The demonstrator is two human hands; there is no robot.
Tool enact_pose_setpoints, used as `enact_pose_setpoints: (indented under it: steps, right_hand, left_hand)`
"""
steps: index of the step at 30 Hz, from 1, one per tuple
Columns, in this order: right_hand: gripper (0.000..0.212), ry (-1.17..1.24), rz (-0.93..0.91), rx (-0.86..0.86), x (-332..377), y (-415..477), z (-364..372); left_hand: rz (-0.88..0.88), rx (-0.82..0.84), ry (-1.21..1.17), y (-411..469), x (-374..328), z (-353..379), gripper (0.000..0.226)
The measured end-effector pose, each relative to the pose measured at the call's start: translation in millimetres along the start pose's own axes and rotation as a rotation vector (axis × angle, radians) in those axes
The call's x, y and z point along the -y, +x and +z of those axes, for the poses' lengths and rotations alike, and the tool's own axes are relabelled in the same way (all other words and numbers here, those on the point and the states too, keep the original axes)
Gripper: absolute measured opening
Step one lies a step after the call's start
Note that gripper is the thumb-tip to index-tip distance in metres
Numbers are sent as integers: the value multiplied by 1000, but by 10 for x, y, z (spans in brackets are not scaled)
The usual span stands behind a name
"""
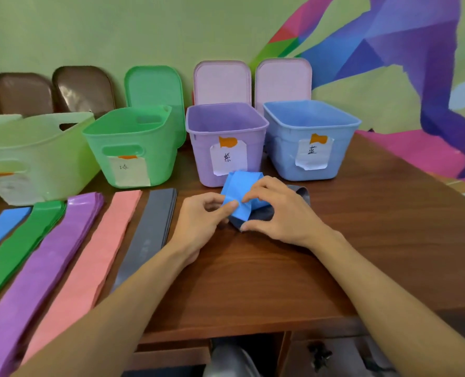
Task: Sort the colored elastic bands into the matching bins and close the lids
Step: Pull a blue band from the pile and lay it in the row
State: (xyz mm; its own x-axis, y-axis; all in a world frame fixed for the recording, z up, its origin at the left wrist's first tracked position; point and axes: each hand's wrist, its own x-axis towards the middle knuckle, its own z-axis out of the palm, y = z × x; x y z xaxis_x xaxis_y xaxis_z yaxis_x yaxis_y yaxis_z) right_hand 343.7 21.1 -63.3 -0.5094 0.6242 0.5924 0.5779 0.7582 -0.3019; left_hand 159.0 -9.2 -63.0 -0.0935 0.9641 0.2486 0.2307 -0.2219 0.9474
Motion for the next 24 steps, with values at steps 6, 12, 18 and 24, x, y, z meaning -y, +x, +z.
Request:
enact_pose_setpoints:
  steps: [6,12,18,24]
  right_hand:
    - [35,-114,-87,-201,63,2,56]
    - [14,40,77,-386,-8,24,-18]
    - [9,392,415,-720,55,117,-318]
    - [12,685,430,-851,182,302,-783]
  left_hand:
    - [-26,-1,-68,-23,-36,-31,17]
    - [-62,21,-19,-14,-54,3,45]
    - [-38,51,141,-18,-53,23,25]
    - [31,-2,267,46,-198,74,13]
